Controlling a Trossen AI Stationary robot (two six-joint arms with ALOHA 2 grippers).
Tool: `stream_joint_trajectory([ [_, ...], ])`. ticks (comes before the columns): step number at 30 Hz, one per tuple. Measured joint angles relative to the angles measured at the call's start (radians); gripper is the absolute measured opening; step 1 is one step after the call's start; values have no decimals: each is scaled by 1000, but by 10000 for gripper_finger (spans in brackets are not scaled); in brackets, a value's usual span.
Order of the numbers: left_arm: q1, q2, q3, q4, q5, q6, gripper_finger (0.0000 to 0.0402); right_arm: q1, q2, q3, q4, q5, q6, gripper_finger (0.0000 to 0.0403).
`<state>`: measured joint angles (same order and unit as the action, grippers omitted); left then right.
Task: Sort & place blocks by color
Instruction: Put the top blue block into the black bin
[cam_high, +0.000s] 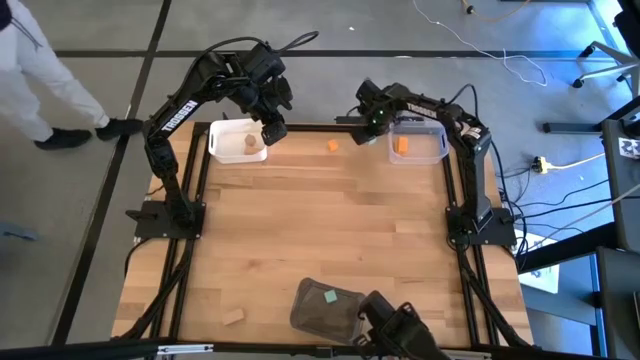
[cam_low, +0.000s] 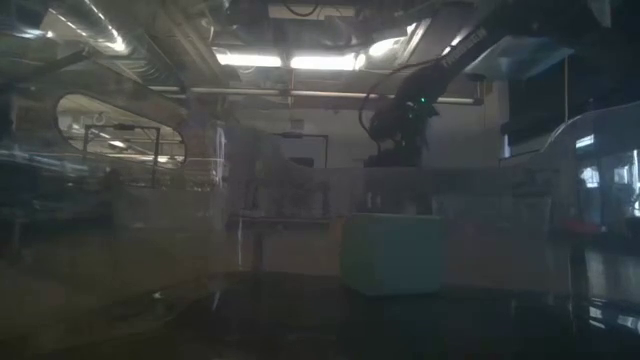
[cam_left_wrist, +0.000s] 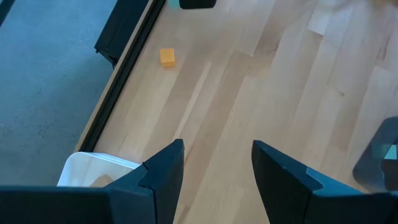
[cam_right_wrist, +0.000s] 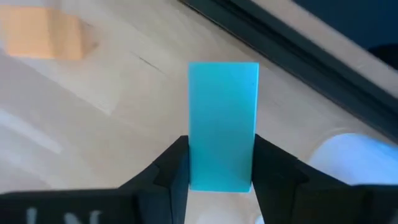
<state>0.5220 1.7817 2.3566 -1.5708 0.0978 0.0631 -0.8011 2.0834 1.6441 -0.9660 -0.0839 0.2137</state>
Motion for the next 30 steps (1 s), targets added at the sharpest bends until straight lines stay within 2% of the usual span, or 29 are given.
stream_joint_trajectory([
  [7, 0, 0, 0, 0, 0, 25, 179, 51, -1, 205, -278, 1, -174, 135],
  [13, 0, 0, 0, 0, 2, 26, 179, 152, -2, 361, -501, 4, -289, 135],
  [16, 1, 0, 0, 0, 62, 71, 179, 221, -2, 407, -575, 4, -333, 135],
  [22, 0, 0, 0, 0, 231, 247, 179, 383, -3, 426, -605, 55, -373, 135],
  [30, 2, 0, -1, 0, 210, 320, 179, 600, -4, 426, -605, 56, -349, 135],
])
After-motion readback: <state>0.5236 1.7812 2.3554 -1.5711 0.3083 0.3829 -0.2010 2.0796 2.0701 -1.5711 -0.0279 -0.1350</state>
